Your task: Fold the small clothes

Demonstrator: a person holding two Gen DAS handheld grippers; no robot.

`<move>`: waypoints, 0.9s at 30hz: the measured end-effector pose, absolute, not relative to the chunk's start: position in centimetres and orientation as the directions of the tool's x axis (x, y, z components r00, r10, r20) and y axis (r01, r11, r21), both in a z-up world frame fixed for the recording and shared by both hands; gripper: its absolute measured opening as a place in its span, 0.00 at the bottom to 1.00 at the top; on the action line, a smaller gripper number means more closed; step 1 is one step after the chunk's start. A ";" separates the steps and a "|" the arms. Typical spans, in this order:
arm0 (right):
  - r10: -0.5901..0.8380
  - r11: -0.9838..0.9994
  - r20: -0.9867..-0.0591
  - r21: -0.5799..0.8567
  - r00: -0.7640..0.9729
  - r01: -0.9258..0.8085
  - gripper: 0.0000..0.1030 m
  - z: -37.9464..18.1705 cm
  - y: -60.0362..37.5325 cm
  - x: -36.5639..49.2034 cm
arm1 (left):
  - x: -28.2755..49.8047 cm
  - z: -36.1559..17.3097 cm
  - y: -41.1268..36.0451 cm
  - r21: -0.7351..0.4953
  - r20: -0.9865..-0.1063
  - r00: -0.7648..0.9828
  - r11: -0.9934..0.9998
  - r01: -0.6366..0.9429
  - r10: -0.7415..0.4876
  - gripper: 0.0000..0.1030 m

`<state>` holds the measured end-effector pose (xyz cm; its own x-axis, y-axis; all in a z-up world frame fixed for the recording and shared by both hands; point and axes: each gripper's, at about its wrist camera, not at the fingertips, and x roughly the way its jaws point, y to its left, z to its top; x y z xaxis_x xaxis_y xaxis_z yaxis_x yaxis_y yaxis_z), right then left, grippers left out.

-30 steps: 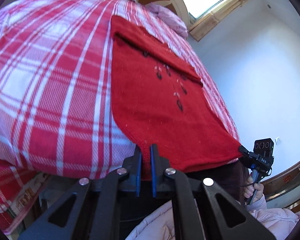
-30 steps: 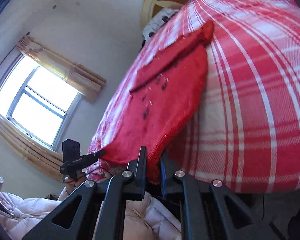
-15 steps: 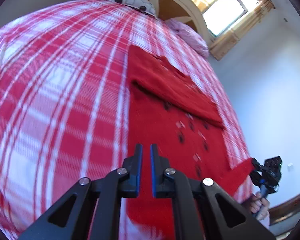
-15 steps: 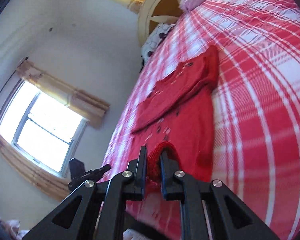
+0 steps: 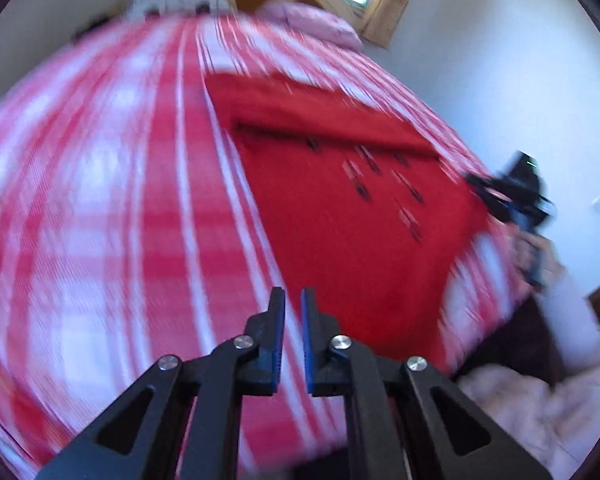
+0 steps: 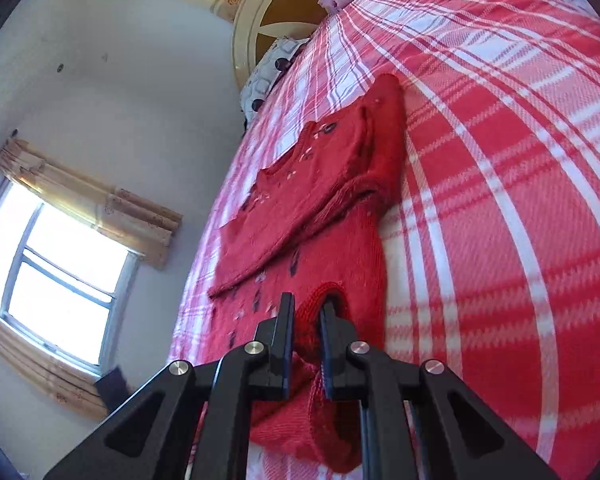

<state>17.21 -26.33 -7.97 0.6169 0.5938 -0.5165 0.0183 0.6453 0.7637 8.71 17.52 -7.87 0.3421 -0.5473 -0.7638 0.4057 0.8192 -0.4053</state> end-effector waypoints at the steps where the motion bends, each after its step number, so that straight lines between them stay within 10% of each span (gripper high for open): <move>1: 0.588 0.656 -0.526 0.754 0.614 0.018 0.11 -8.2 -26.1 17.5 | 7.9 -8.3 17.5 -0.443 -0.761 0.312 0.807 0.391 -0.569 0.08; 10: 0.568 0.687 -0.543 0.726 0.619 0.006 0.11 -8.6 -25.4 17.3 | 2.5 -10.2 16.3 -0.691 -0.615 0.242 0.661 0.292 -0.750 0.15; 13: 0.560 0.702 -0.547 0.712 0.622 -0.006 0.11 -8.3 -25.2 16.8 | 2.7 -11.2 15.9 -0.709 -0.611 0.253 0.661 0.248 -0.750 0.55; 27: 0.551 0.713 -0.552 0.701 0.626 -0.010 0.11 -8.7 -25.0 16.2 | 2.0 -10.5 13.1 -0.487 -0.752 0.385 0.844 0.225 -0.536 0.55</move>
